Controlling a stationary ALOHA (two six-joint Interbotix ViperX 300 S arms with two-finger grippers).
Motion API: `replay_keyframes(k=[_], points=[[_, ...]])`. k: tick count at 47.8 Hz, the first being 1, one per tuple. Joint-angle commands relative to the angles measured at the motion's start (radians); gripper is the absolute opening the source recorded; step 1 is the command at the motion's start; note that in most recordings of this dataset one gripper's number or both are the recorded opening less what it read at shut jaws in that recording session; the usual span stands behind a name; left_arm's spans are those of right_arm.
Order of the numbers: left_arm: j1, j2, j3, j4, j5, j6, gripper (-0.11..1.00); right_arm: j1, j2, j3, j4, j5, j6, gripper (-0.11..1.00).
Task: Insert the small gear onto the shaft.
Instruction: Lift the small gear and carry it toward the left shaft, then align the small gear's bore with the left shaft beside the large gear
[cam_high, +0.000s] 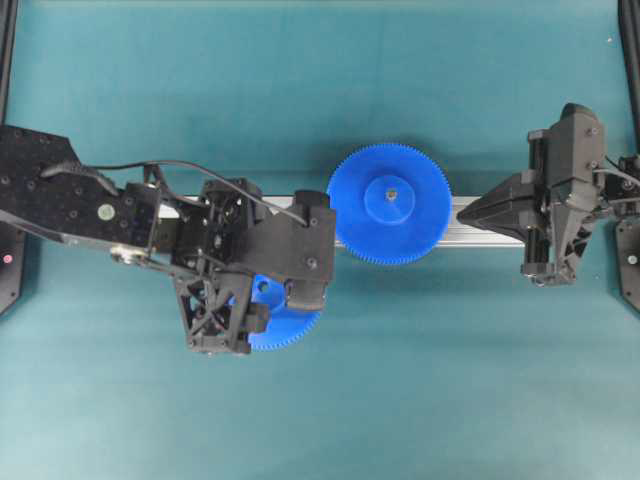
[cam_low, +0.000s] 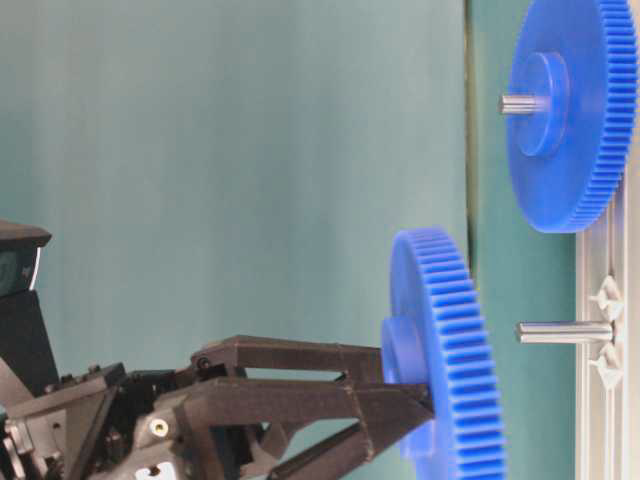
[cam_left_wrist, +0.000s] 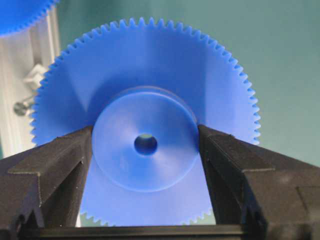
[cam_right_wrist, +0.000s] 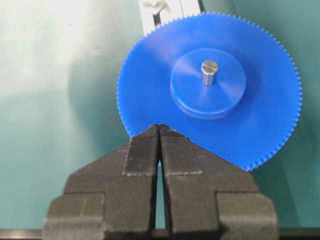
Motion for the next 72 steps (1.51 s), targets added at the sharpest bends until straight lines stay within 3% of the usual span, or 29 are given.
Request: replay_keyframes(k=[1, 11, 28, 36, 59, 72], points=[[0.005, -0.038, -0.046, 0.003, 0.011, 0.000, 0.70, -0.003, -0.005, -0.009, 0.000, -0.008, 0.002, 0.04], [0.020, -0.038, -0.089, 0.005, 0.054, 0.005, 0.70, -0.003, -0.005, -0.009, 0.000, -0.008, 0.002, 0.04], [0.060, -0.038, -0.112, 0.005, 0.075, 0.067, 0.70, -0.003, -0.006, -0.008, 0.000, -0.008, 0.002, 0.04], [0.086, -0.035, -0.109, 0.005, 0.075, 0.083, 0.70, -0.003, -0.006, -0.009, 0.000, -0.008, 0.002, 0.04], [0.184, 0.006, -0.098, 0.005, 0.060, 0.213, 0.70, -0.003, -0.006, -0.009, 0.000, -0.008, 0.002, 0.04], [0.206, 0.043, -0.049, 0.005, -0.008, 0.218, 0.70, -0.003, -0.006, -0.008, 0.000, -0.008, 0.003, 0.04]])
